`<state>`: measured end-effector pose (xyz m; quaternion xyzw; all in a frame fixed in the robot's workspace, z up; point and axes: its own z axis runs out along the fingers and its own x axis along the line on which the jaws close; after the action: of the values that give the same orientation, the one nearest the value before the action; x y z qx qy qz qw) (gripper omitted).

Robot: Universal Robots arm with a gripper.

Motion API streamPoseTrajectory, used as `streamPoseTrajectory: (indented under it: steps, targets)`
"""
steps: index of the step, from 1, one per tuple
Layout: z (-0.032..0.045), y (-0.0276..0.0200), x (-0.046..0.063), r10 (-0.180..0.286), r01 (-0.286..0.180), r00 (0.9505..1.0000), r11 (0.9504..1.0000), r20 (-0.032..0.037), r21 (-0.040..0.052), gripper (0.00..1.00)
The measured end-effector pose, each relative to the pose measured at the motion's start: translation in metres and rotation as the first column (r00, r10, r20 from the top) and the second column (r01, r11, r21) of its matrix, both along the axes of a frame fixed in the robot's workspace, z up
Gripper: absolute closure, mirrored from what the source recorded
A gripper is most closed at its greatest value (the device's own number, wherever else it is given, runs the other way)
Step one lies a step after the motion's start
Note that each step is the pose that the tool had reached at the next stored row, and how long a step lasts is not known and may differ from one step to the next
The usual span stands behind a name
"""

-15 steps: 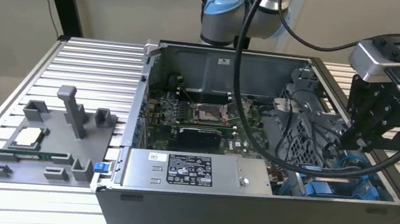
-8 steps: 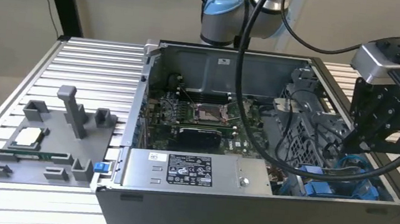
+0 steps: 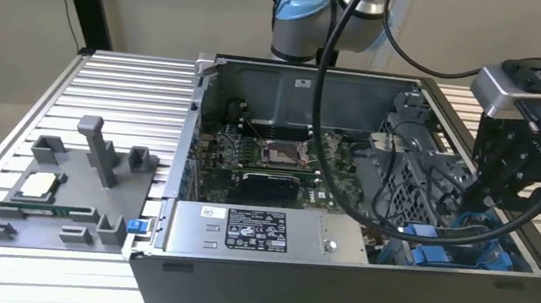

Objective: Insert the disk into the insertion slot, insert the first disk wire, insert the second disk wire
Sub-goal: 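Insert the first disk wire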

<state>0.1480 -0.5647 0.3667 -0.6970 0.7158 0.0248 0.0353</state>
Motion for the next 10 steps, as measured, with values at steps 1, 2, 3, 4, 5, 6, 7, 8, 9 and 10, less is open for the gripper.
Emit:
streamPoseTrajectory:
  steps: [1, 2, 3, 4, 5, 6, 7, 8, 9, 10]
  targets:
    - [-0.0005, -0.0001, 0.0001, -0.006, 0.006, 1.0, 1.0, 0.0, -0.0008, 1.0]
    - [-0.0009, -0.0002, 0.0001, -0.011, 0.011, 0.9999, 0.9999, 0.0, -0.0015, 1.0]
    - [-0.0012, -0.0003, 0.0001, -0.016, 0.016, 0.9999, 0.9999, 0.0, -0.0024, 1.0]
    - [-0.0013, -0.0005, 0.0001, -0.021, 0.021, 0.9998, 0.9998, 0.0, -0.0037, 1.0]
    - [-0.0015, -0.0007, 0.0001, -0.025, 0.025, 0.9997, 0.9997, 0.0, -0.0049, 1.0]
    - [-0.0016, -0.001, 0.0001, -0.029, 0.029, 0.9996, 0.9996, 0.0001, -0.0062, 1.0]
    - [-0.0017, -0.0014, 0.0001, -0.033, 0.033, 0.9995, 0.9994, 0.0, -0.0077, 1.0]
    - [-0.0017, -0.0017, 0.0001, -0.036, 0.035, 0.9994, 0.9993, -0.0019, -0.0098, 1.0]
    - [-0.0017, -0.0019, 0.0008, -0.036, 0.036, 0.9993, 0.9992, -0.0101, -0.0136, 1.0]
    - [-0.0016, -0.0021, 0.0021, -0.037, 0.036, 0.9991, 0.9992, -0.0235, -0.0178, 1.0]
